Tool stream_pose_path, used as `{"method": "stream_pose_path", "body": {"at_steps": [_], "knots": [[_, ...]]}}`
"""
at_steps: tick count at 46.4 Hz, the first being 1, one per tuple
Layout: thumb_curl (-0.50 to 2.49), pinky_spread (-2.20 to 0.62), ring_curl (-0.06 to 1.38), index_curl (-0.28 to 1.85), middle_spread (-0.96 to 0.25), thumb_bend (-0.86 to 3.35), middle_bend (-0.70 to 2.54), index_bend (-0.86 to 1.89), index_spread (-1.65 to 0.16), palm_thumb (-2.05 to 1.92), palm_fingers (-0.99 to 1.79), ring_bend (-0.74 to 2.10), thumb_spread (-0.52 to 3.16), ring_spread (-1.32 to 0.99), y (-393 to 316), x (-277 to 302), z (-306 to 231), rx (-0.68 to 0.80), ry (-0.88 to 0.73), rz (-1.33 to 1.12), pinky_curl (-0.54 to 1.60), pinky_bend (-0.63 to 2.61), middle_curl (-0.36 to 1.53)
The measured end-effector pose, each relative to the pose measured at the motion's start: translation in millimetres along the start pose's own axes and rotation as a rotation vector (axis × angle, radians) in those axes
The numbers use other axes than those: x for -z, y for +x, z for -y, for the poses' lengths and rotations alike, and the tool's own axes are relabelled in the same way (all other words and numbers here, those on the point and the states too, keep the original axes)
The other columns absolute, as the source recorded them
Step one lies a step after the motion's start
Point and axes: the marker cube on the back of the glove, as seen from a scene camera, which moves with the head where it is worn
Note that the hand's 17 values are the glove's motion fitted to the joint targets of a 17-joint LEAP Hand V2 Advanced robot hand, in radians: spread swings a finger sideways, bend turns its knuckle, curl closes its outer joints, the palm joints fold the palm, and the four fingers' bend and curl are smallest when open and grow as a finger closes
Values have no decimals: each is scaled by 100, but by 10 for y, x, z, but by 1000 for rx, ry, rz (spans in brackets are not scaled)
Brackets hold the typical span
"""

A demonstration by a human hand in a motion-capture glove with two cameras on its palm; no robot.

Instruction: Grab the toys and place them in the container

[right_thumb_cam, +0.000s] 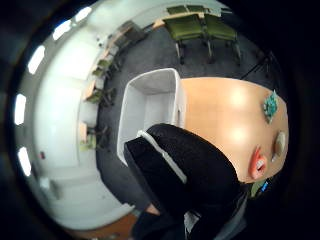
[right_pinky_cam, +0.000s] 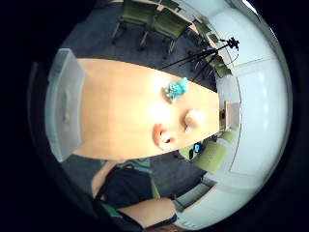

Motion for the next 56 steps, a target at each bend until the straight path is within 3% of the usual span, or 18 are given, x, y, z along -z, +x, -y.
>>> {"method": "stream_pose_path", "body": {"at_steps": [7,17,28,40,56], "knots": [[0,-7,4,11,-7,-9,23,19,-16,-13,11,18,77,-19,63,10,0,10,2,-4,15,43,10],[1,-9,8,19,-10,-9,24,19,-20,-13,7,19,104,-26,72,35,-44,22,8,1,21,45,17],[2,-10,12,25,-10,-9,24,19,-22,-14,4,19,113,-28,344,14,-163,30,5,-2,25,46,23],[3,-10,16,29,-12,-9,23,17,-23,-15,3,21,112,-30,1145,20,-437,27,13,-26,28,47,28],[5,-10,21,32,-13,-10,24,17,-25,-14,3,22,109,-32,2249,-488,-1030,-77,17,-47,31,48,33]]}}
